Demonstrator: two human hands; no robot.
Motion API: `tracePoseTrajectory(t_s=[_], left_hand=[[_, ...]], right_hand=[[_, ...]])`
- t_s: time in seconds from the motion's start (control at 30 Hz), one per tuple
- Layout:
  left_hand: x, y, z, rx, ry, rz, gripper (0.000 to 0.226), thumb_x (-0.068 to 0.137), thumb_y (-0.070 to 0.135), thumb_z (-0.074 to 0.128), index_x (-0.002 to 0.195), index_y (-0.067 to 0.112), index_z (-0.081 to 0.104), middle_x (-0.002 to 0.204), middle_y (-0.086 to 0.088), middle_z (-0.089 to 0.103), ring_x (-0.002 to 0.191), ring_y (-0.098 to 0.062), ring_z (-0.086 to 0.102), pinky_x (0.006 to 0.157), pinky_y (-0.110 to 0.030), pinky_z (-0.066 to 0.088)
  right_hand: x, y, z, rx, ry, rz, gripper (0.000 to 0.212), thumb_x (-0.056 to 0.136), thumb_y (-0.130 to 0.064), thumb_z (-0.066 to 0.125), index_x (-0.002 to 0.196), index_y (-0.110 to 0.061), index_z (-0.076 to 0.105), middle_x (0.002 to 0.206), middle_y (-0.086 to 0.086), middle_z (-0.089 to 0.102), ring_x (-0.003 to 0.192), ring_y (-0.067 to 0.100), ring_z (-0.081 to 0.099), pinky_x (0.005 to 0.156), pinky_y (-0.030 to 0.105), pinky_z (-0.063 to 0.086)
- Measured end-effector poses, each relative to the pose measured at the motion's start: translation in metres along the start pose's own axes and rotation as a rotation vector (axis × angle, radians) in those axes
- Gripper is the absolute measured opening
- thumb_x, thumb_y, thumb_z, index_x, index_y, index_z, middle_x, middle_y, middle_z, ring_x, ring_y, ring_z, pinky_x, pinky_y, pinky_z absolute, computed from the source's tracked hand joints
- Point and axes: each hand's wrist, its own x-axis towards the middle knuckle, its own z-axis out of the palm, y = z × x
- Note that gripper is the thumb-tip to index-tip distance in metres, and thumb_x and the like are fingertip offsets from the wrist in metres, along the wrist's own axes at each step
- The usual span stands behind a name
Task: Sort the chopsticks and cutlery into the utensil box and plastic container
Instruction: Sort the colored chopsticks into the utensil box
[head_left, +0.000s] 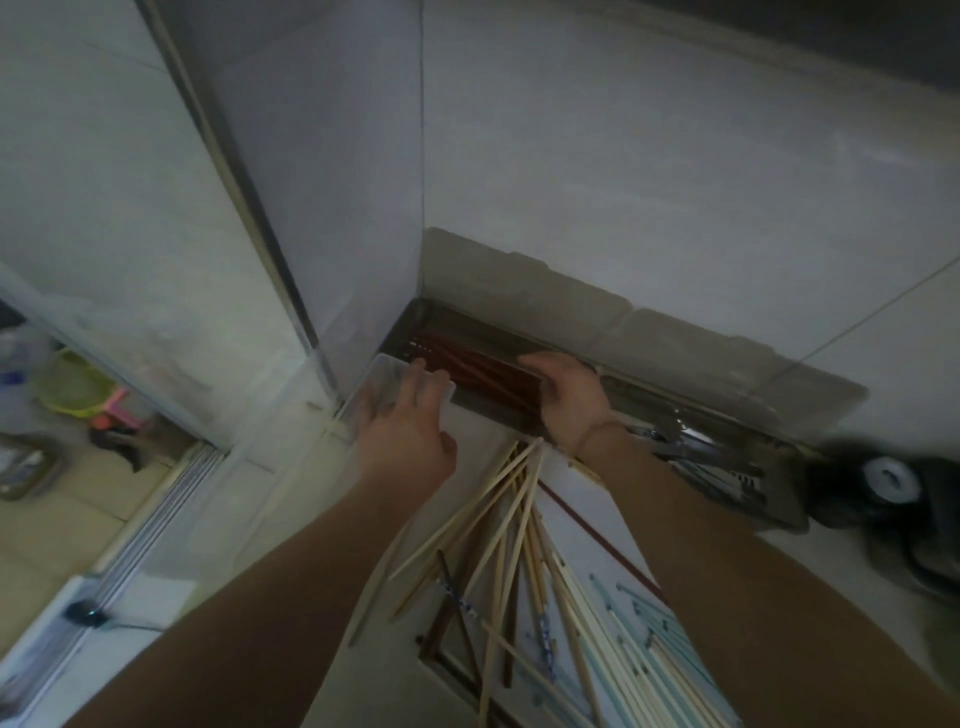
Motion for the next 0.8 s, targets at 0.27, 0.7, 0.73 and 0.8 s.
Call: tracePoseTrajectory(t_s=[0.27,0.7,0.73,0.8], left_hand=[[0.000,0.004,-0.001,0.014,-0.002,-0.001,0.073,0.079,0.035,0.061,0.142,0.031,0.026,0.155,-0.002,0.025,0.136,-0.029,0.038,0.116,-0.053,0.013],[0.000,0.004,-0.002,0.026,-0.057,-0.020,0.074,0.079,0.035,0.062,0.143,0.032,0.024,0.157,-0.001,0.019,0.134,-0.030,0.041,0.118,-0.052,0.012],[0.000,0.004,-0.002,0.025,-0.052,-0.018,0.074,0.079,0.035,0.062,0.143,0.032,0.025,0.157,-0.001,0.020,0.134,-0.030,0.041,0.118,-0.052,0.013],[0.001,0.004,-0.002,0.025,-0.049,-0.013,0.074,0.078,0.035,0.062,0.143,0.031,0.027,0.156,-0.002,0.021,0.134,-0.030,0.041,0.118,-0.053,0.013]], right_hand=[[-0.165,0.061,-0.014,-0.364,0.165,0.087,0.018,0.080,-0.023,0.057,0.089,-0.020,0.072,0.090,-0.001,0.068,0.083,0.025,0.063,0.070,0.031,0.054],[-0.220,0.050,0.010,-0.358,0.245,0.444,0.033,0.078,-0.040,0.041,0.087,-0.020,0.066,0.083,0.004,0.069,0.079,0.034,0.060,0.067,0.041,0.053],[-0.218,0.049,0.007,-0.312,0.296,0.429,0.033,0.082,-0.038,0.041,0.092,-0.018,0.065,0.085,0.006,0.069,0.078,0.034,0.062,0.066,0.041,0.053],[-0.209,0.044,0.001,-0.221,0.367,0.390,0.036,0.090,-0.040,0.039,0.101,-0.018,0.065,0.091,0.007,0.070,0.074,0.033,0.065,0.063,0.038,0.053]])
